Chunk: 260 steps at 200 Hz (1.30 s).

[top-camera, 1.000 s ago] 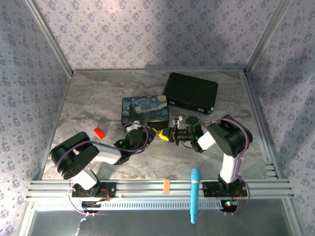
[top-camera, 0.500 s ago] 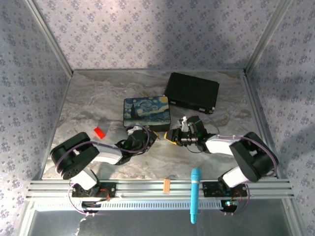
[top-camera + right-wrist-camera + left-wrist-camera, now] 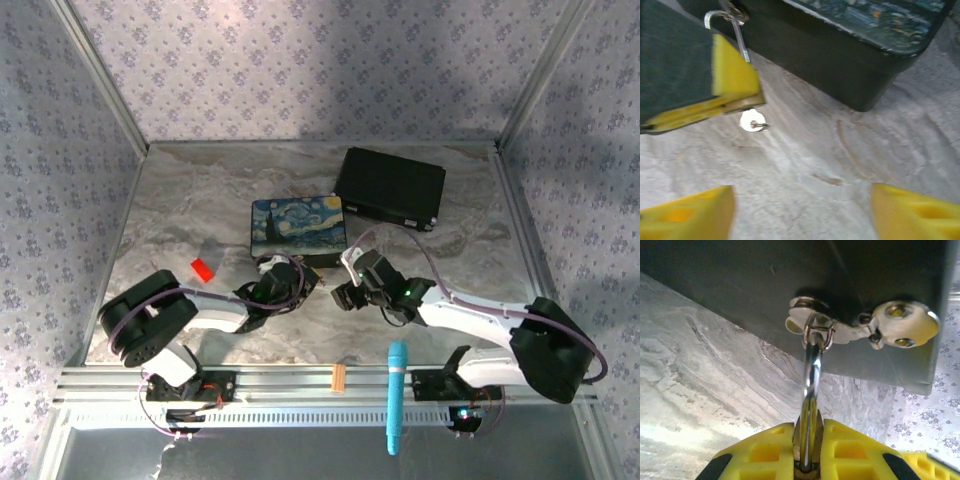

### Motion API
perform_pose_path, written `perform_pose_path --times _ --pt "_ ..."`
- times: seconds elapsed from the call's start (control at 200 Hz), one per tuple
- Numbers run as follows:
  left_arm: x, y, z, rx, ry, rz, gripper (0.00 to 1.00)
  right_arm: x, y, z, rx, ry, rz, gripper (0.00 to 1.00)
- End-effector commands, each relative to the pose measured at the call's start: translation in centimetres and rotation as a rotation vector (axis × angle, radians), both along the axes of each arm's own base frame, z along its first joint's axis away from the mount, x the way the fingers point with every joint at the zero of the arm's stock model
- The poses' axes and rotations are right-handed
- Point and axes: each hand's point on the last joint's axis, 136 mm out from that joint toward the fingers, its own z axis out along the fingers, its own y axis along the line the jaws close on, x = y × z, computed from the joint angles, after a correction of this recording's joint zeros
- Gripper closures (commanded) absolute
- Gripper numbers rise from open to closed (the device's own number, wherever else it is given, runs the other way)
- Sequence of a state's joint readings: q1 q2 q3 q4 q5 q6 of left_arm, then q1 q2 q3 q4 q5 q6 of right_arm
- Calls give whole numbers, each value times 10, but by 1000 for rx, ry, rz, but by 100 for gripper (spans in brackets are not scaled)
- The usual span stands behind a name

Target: Unlock the padlock with the key

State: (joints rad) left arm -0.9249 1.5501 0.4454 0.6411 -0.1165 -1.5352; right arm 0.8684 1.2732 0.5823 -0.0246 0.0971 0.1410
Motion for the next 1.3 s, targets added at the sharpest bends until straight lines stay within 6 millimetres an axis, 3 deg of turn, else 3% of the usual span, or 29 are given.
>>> perform_pose_path --times 0.0,0.115,0.28,0.39,0.835,1.099,1.294 --pt "-21 -16 5 -23 51 -115 100 11 3 2 -94 -107 81 1" --pt "-21 -13 6 -14 48 -114 100 10 17 9 -65 -147 154 4" --pt "-22 -13 7 -9 44 -121 100 -3 37 7 -15 -149 318 33" --pt "-21 -14 8 -11 41 -124 100 -6 41 2 -10 -102 330 45" --pt "-16 -7 16 -28 32 -88 100 -4 51 -4 -1 -218 329 47" --pt "-19 -5 18 -31 29 -95 100 7 61 -1 -9 -259 331 54" --pt "-21 -7 18 -36 35 -110 100 12 61 -3 -4 -250 332 64"
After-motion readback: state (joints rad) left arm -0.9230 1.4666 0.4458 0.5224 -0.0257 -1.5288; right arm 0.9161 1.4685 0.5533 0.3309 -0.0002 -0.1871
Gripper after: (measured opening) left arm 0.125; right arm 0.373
